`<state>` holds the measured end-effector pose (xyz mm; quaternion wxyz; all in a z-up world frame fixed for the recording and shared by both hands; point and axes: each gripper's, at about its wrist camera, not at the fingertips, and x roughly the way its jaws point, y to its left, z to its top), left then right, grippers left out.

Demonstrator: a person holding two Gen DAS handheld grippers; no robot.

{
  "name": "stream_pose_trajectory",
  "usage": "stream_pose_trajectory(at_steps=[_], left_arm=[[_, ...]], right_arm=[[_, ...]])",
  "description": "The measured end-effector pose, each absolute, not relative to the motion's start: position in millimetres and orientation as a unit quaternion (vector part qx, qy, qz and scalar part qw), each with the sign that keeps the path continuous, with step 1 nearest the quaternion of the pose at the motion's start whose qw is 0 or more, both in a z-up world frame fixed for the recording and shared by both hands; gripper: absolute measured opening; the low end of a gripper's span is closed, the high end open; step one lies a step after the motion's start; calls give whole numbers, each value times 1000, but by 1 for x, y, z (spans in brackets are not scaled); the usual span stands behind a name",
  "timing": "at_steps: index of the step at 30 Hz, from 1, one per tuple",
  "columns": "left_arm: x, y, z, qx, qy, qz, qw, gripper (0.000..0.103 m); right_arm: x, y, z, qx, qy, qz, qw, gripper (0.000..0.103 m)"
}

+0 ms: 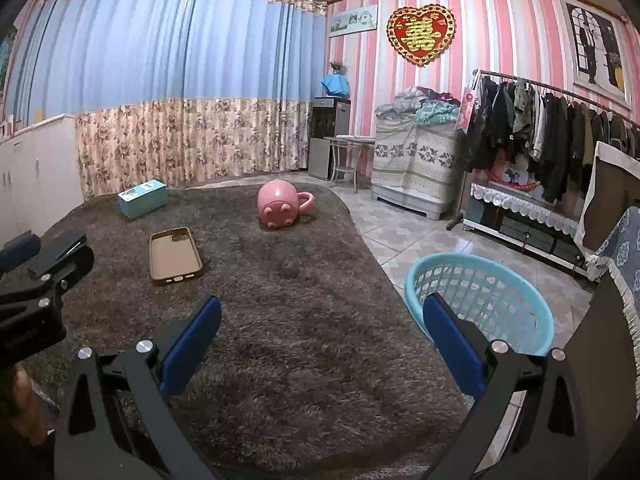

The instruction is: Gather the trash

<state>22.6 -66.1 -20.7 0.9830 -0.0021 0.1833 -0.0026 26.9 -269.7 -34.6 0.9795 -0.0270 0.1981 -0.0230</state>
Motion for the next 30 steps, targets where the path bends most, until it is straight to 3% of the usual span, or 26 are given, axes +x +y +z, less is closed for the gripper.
stream_pose_trajectory(at_steps=[30], left_arm=[[25, -66, -27, 13, 175, 6, 984, 98]], right_arm=[[28, -269, -36, -29, 198, -24, 979, 99]])
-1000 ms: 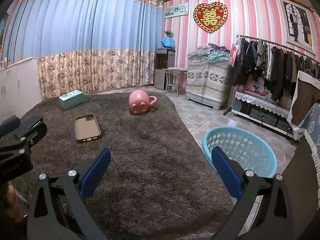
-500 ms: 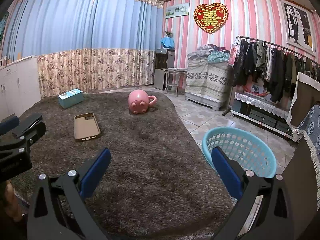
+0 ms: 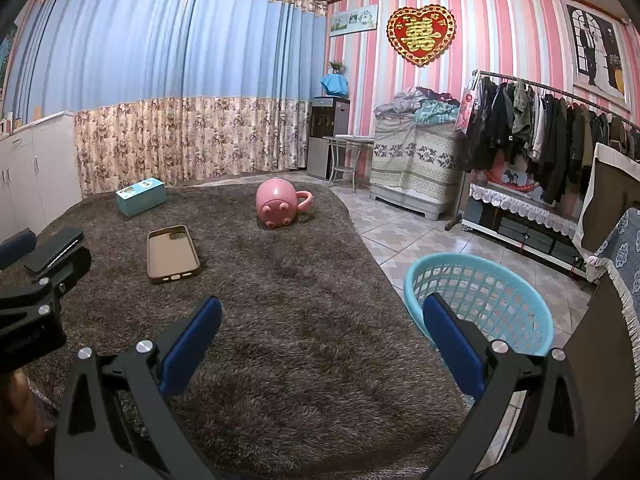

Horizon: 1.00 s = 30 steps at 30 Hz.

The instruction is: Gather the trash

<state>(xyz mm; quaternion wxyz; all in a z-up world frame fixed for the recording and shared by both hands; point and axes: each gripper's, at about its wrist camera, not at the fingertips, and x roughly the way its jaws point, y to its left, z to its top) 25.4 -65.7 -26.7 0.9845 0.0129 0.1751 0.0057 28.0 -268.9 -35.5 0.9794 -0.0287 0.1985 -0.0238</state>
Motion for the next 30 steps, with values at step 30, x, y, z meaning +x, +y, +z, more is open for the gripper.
stream_pose_trajectory(at_steps=[30], left_arm=[[24, -62, -22, 19, 167, 16, 986, 98]], right_arm=[[28, -269, -35, -29, 198, -24, 979, 99]])
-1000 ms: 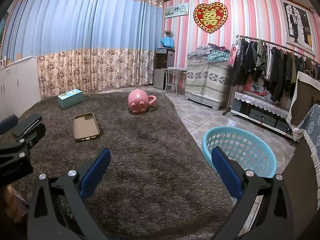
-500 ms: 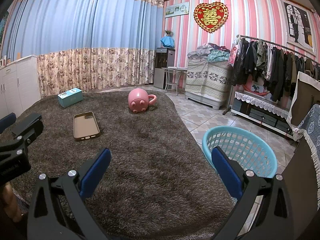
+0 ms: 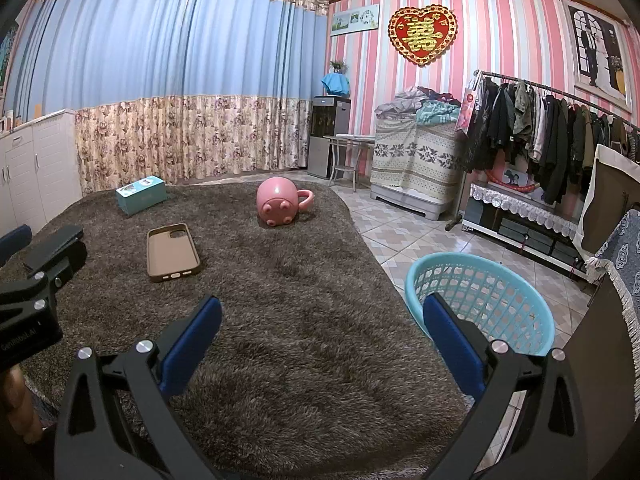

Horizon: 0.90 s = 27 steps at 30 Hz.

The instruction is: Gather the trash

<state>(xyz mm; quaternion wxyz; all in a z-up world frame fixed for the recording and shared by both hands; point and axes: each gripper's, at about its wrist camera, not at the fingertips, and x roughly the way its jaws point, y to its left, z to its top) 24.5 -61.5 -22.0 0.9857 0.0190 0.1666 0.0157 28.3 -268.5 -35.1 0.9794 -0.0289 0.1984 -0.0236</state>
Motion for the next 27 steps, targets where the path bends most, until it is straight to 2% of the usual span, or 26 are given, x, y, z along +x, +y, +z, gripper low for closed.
stream_pose_trajectory(at_steps=[27], left_arm=[[25, -60, -21, 19, 163, 18, 986, 98]], right_arm=[[28, -270, -35, -28, 200, -24, 979, 99]])
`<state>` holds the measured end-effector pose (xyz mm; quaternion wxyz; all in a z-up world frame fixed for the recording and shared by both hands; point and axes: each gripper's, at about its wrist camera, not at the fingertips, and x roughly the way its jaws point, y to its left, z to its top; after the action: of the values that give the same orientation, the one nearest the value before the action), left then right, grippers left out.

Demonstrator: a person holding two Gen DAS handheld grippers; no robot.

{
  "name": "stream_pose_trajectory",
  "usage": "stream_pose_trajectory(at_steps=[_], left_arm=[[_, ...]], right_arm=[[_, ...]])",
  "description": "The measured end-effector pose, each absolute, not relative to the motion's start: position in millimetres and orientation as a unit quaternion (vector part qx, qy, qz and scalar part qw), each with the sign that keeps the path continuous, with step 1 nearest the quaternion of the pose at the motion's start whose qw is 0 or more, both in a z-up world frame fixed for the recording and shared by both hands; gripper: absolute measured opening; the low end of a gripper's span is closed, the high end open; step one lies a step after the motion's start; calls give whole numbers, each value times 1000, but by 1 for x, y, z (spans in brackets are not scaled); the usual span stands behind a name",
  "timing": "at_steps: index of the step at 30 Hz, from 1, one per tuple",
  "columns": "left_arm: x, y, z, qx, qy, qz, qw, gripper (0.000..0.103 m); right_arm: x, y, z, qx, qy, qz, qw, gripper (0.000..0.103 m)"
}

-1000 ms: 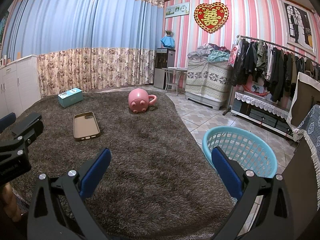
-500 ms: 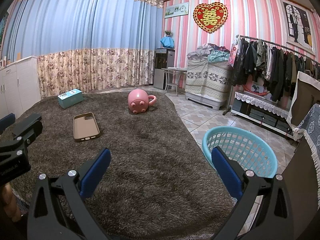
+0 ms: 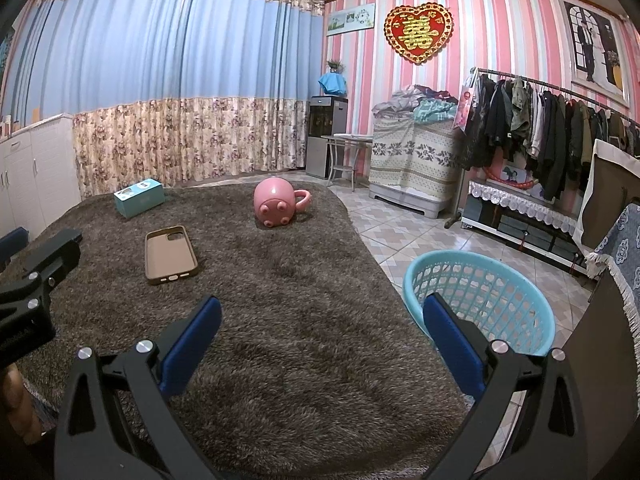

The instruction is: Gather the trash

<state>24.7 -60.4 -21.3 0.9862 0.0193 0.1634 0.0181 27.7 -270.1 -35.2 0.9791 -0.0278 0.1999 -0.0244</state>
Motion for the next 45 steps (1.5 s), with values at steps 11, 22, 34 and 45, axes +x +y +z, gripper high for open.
stream_pose_trajectory(at_steps=[11, 22, 34, 45], left_arm=[[28, -55, -20, 20, 162, 22, 986, 98], [26, -57, -20, 20, 162, 22, 986, 98], [29, -53, -20, 21, 161, 22, 986, 98], [32, -48, -20, 21, 161, 23, 986, 98]], right_arm=[[27, -272, -35, -27, 200, -24, 979, 99], [27, -271, -35, -27, 200, -24, 979, 99], [27, -271, -34, -26, 200, -24, 979, 99], [27, -271, -34, -26, 200, -24, 979, 99]])
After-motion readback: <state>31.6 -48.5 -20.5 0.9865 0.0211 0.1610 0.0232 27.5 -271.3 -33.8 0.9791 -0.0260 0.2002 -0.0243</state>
